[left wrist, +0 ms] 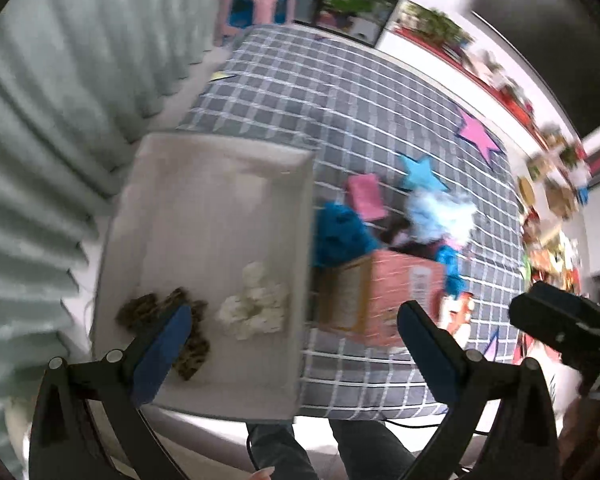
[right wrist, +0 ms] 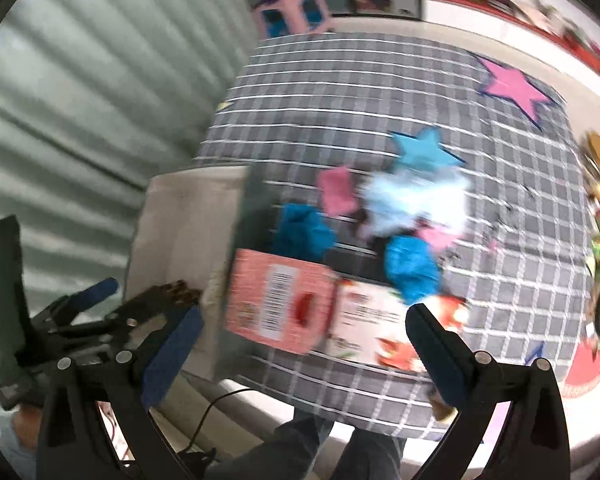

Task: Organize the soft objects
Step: 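Move both grippers back over the pile of soft items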

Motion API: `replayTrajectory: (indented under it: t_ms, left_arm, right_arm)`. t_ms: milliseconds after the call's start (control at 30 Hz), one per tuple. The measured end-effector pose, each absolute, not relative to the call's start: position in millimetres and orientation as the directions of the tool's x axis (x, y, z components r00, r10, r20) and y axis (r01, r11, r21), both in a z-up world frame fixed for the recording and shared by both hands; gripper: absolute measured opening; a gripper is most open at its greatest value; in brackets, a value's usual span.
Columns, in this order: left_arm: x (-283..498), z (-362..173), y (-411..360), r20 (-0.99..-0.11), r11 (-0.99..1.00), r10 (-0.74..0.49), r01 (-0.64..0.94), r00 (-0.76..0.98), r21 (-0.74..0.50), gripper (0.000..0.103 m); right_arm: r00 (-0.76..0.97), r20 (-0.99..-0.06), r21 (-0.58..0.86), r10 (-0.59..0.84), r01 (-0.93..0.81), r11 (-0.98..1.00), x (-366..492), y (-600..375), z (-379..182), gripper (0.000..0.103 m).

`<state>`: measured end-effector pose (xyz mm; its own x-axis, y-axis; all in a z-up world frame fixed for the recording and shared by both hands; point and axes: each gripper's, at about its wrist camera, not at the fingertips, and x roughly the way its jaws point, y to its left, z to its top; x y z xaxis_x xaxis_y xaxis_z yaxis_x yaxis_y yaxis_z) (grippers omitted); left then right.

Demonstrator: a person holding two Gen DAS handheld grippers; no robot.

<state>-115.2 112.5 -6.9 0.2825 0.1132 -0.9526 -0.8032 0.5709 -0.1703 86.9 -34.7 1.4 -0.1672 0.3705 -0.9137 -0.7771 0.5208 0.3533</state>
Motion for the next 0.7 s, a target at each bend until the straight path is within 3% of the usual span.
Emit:
replayTrajectory:
  t_ms: [400,700]
  left_arm:
    - [12,-11,81,-0.968,0.722,0.034,-0.676,0.248,-0.148,0.103]
    - [91,-50,62,-0.991,0.773,0.000,-0.629,0.130,-0.082,0.103]
  right_arm:
    - [-0.139,-0.958,0.284,0.250,-0.574,0.768,162,-159,-77,0.103]
    - [-0.231,-0.959,0.267,0.164,-0.544,0.796,155,-200,-133,0.103]
